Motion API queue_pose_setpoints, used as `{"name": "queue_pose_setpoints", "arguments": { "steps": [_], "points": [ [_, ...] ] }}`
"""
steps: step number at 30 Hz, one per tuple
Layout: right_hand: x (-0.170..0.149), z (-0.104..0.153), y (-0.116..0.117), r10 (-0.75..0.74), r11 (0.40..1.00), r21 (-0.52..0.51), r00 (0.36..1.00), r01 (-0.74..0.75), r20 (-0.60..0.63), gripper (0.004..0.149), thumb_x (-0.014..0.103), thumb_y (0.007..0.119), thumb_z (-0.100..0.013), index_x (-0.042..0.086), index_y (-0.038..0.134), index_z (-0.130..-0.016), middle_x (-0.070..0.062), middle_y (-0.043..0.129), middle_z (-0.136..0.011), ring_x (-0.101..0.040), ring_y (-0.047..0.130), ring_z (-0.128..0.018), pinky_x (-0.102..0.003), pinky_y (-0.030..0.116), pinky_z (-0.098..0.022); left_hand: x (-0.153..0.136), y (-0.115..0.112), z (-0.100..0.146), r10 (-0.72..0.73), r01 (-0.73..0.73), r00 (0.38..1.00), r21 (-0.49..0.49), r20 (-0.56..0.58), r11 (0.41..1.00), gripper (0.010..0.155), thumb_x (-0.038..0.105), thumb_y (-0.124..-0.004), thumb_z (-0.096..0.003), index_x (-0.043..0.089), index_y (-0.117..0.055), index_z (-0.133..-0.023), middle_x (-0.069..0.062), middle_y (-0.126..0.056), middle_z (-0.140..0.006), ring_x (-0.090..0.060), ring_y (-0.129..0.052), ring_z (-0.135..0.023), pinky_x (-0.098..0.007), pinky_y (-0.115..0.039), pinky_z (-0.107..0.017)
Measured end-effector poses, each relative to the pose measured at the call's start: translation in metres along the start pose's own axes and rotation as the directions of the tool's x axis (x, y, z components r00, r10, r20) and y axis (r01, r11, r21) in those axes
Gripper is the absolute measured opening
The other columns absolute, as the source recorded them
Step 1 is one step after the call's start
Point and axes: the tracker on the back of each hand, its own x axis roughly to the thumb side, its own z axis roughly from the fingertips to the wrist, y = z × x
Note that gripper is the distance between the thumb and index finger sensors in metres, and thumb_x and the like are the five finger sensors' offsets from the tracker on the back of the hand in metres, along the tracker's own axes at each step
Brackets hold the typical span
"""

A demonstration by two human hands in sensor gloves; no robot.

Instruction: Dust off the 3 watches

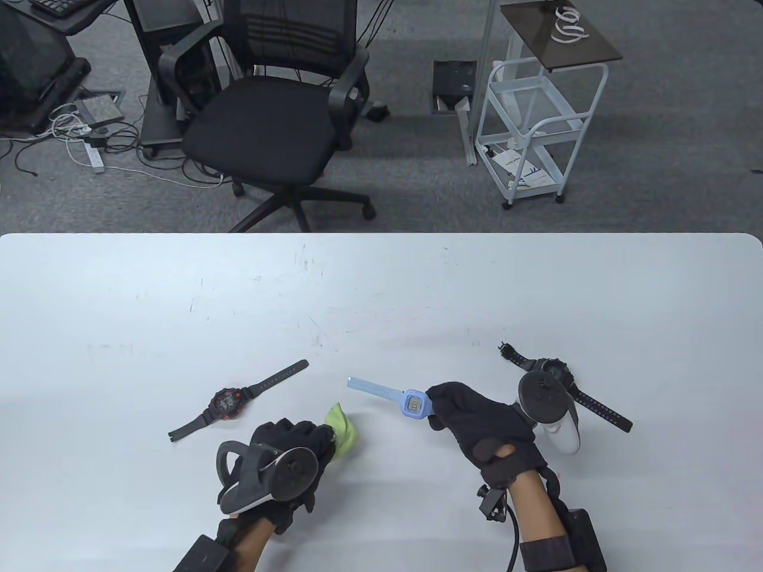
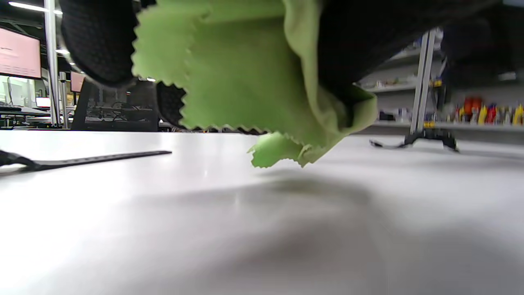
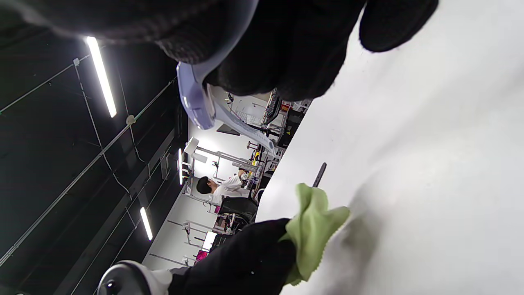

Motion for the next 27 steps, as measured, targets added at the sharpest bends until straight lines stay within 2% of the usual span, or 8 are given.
{"name": "queue_pose_setpoints", "arguments": {
  "steps": [7,9,11,15,18,20,25,27],
  "points": [
    [-0.001,-0.001,0.004,0.004,1.000,0.016,1.000,-0.004,-0.007,0.048,0.044,0.066,-0.065,0.020,0.067,-0.107,-0.003,0.082,-0.091,-0.029,0.083,-0.086,-0.066,0.056,-0.070,0.015,-0.022,-0.005,-0.239,0.251,0.966,-0.151,0.093,0.956,0.045,0.046,-0.083,-0.0505,0.024,-0.093,-0.089,-0.003,-0.101,-0.083,-0.032,-0.102,-0.066,-0.064,-0.078,-0.058],
    [-0.001,-0.002,0.005,0.004,1.000,0.018,1.000,-0.004,-0.008,0.048,0.044,0.066,-0.065,0.020,0.066,-0.107,-0.003,0.082,-0.091,-0.029,0.083,-0.087,-0.066,0.056,-0.070,0.017,-0.021,-0.007,-0.247,0.258,0.965,-0.155,0.089,0.954,0.046,0.046,-0.082,-0.0507,0.023,-0.093,-0.089,-0.005,-0.101,-0.084,-0.032,-0.101,-0.067,-0.064,-0.077,-0.058],
    [-0.001,-0.002,0.005,0.001,1.000,0.023,1.000,0.000,-0.008,0.049,0.044,0.066,-0.065,0.020,0.065,-0.108,-0.003,0.082,-0.092,-0.029,0.082,-0.087,-0.066,0.055,-0.070,0.015,-0.017,-0.006,-0.234,0.243,0.970,-0.180,0.071,0.953,0.058,0.055,-0.079,-0.0506,0.022,-0.084,-0.098,-0.005,-0.095,-0.091,-0.032,-0.098,-0.072,-0.064,-0.076,-0.061],
    [-0.001,-0.004,0.009,-0.039,0.998,0.041,0.999,0.039,0.005,0.049,0.043,0.065,-0.065,0.021,0.063,-0.108,-0.003,0.080,-0.093,-0.030,0.081,-0.088,-0.066,0.055,-0.071,0.000,0.006,0.001,0.085,-0.084,0.996,0.053,-0.006,0.995,0.064,0.056,-0.068,-0.0520,0.017,-0.079,-0.102,-0.010,-0.092,-0.093,-0.036,-0.095,-0.075,-0.068,-0.071,-0.061],
    [0.000,-0.008,0.020,-0.080,0.992,0.101,0.997,0.079,0.014,0.049,0.043,0.065,-0.066,0.021,0.062,-0.109,-0.003,0.079,-0.096,-0.030,0.080,-0.089,-0.067,0.054,-0.071,-0.013,0.017,0.010,0.434,-0.429,0.901,0.176,0.007,0.886,0.064,0.054,-0.067,-0.0527,0.014,-0.083,-0.099,-0.013,-0.096,-0.089,-0.038,-0.096,-0.072,-0.070,-0.071,-0.060],
    [0.002,-0.013,0.031,-0.088,0.986,0.145,0.996,0.084,0.020,0.049,0.043,0.065,-0.066,0.021,0.061,-0.110,-0.003,0.078,-0.097,-0.030,0.080,-0.090,-0.067,0.054,-0.071,-0.018,0.016,0.012,0.598,-0.592,0.801,0.159,0.012,0.790,0.065,0.054,-0.066,-0.0530,0.011,-0.083,-0.099,-0.014,-0.097,-0.087,-0.039,-0.097,-0.070,-0.070,-0.072,-0.059],
    [0.005,-0.020,0.056,-0.106,0.970,0.222,0.994,0.098,0.024,0.050,0.042,0.065,-0.066,0.022,0.058,-0.111,-0.002,0.077,-0.100,-0.031,0.079,-0.091,-0.067,0.053,-0.071,-0.020,0.005,0.007,0.734,-0.733,0.679,0.050,-0.011,0.679,0.071,0.060,-0.063,-0.0536,0.009,-0.085,-0.098,-0.015,-0.098,-0.086,-0.040,-0.098,-0.069,-0.069,-0.073,-0.058],
    [0.006,-0.023,0.068,-0.094,0.963,0.257,0.995,0.086,0.020,0.051,0.041,0.065,-0.065,0.022,0.057,-0.112,-0.002,0.078,-0.100,-0.031,0.079,-0.092,-0.067,0.053,-0.072,-0.020,0.002,0.007,0.800,-0.798,0.600,0.056,-0.008,0.600,0.073,0.062,-0.063,-0.0537,0.008,-0.083,-0.099,-0.015,-0.096,-0.089,-0.039,-0.097,-0.071,-0.069,-0.073,-0.058]
  ]
}}
